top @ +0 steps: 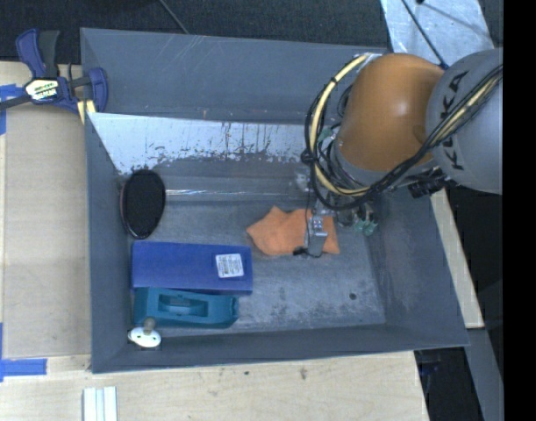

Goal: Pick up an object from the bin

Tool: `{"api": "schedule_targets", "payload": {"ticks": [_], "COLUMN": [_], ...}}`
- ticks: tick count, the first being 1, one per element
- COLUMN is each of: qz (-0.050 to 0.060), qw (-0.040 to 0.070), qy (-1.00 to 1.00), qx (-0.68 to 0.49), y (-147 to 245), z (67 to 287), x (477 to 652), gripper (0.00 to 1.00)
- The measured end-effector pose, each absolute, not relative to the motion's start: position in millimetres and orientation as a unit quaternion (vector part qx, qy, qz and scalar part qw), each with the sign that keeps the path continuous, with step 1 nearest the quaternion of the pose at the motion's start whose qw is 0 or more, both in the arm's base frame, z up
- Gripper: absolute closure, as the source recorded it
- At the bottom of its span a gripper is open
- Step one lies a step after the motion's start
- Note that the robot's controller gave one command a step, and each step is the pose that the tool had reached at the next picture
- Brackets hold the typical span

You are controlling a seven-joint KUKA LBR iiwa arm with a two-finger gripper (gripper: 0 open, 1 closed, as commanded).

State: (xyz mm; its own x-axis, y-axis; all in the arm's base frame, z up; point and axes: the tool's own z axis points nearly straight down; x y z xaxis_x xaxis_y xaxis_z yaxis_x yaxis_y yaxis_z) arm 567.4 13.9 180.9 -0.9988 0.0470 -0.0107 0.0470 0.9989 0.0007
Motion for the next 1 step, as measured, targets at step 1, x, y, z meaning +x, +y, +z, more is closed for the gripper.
{"api": "schedule_targets", "payload": {"ticks": [1], "qz": [0.0], "qw": [0.0], "qy": [1.0], "qx": [-0.022], "y": [3.1], "z": [143.0], "x": [569.3], "gripper": [0.0]}}
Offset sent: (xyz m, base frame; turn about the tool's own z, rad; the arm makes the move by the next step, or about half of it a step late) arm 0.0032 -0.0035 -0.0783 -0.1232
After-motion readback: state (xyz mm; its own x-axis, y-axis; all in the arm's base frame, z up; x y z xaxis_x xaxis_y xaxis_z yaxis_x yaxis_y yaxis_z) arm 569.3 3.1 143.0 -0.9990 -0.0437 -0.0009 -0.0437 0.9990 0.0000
